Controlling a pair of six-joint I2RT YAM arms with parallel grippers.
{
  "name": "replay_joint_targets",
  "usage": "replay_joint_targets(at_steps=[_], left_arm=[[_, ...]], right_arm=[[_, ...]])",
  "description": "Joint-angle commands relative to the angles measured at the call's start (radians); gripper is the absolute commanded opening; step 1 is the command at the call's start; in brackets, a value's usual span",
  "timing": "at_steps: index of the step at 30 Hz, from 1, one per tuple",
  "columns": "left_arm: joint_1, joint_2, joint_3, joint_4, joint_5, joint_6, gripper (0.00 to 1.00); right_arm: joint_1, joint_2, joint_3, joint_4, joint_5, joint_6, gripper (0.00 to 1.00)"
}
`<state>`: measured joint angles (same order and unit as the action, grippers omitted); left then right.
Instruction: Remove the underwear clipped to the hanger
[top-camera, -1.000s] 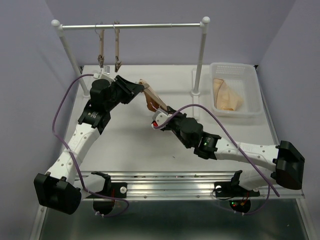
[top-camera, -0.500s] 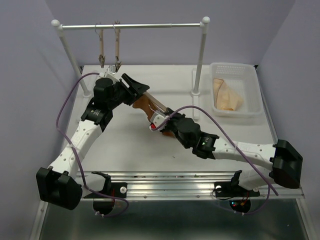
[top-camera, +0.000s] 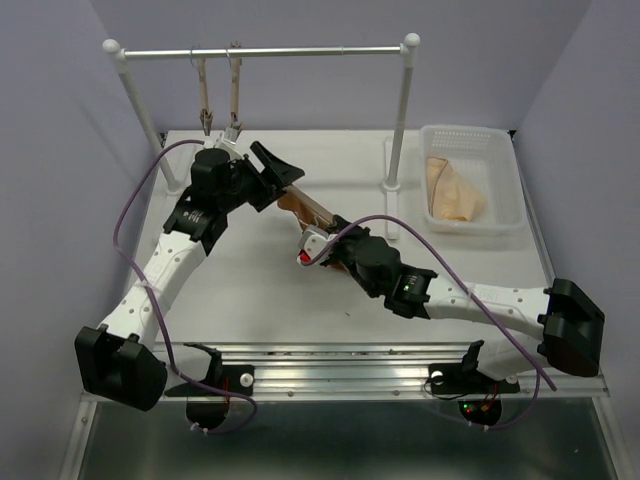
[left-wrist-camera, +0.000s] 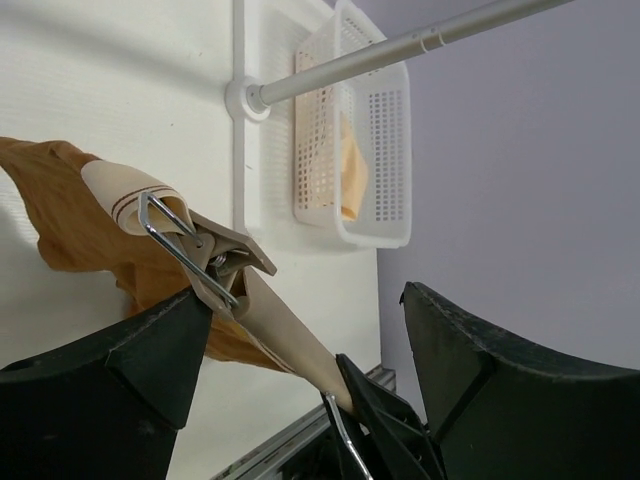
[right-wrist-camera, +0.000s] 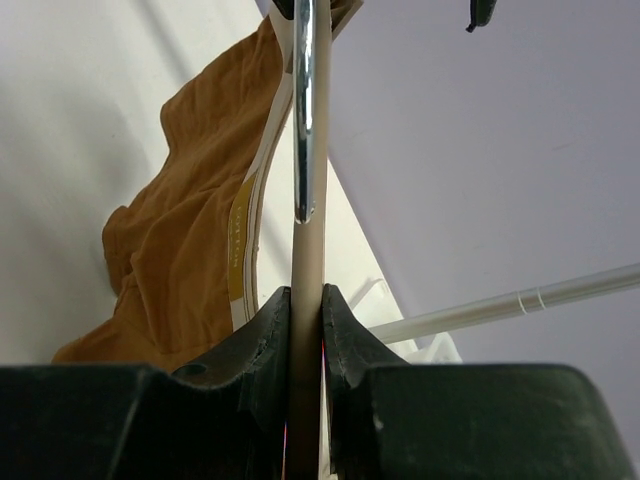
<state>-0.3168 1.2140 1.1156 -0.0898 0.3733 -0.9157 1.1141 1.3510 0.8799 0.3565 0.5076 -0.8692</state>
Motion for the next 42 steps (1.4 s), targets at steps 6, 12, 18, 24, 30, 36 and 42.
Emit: replay_joint_targets(at_steps=[6,12,18,24,30,36,42], left_arm=[[-0.011,-0.039,0.05,-0.094,-0.043,0.089,0.99],[-0.011,-0.174,0.026,-0.093,-0.108,0.202,0.99],[-0.011,-0.269,0.001,-0.14,-0.177,0.353,0.99],[-0.011,-0.344,-0.062,0.031,-0.144,0.373,0.99],[-0.011,-0.276,-0.128,0.194,0.039,0.281,0.99],[-0.022,-0.154,-0.152,0.309,0.107,0.15,0.99],[-0.034,-0.139,-0.168,0.325,0.053,0.133,0.99]], right_arm=[[0.013,0.022,0.074,-0.029,-0.106,0.184,0.01],[-0.034,0.016,0.16,-0.247,-0.159,0.481,0.01],[-0.146,-0.012,0.237,-0.404,-0.387,0.683,0.01],[-0.278,-0.029,0.284,-0.433,-0.629,0.904,0.01],[-0.287,-0.013,0.306,-0.43,-0.549,0.998,0.01],[-0.287,-0.019,0.268,-0.328,-0.52,1.035,0.01],[-0.287,-0.032,0.257,-0.3,-0.532,1.058,0.01]])
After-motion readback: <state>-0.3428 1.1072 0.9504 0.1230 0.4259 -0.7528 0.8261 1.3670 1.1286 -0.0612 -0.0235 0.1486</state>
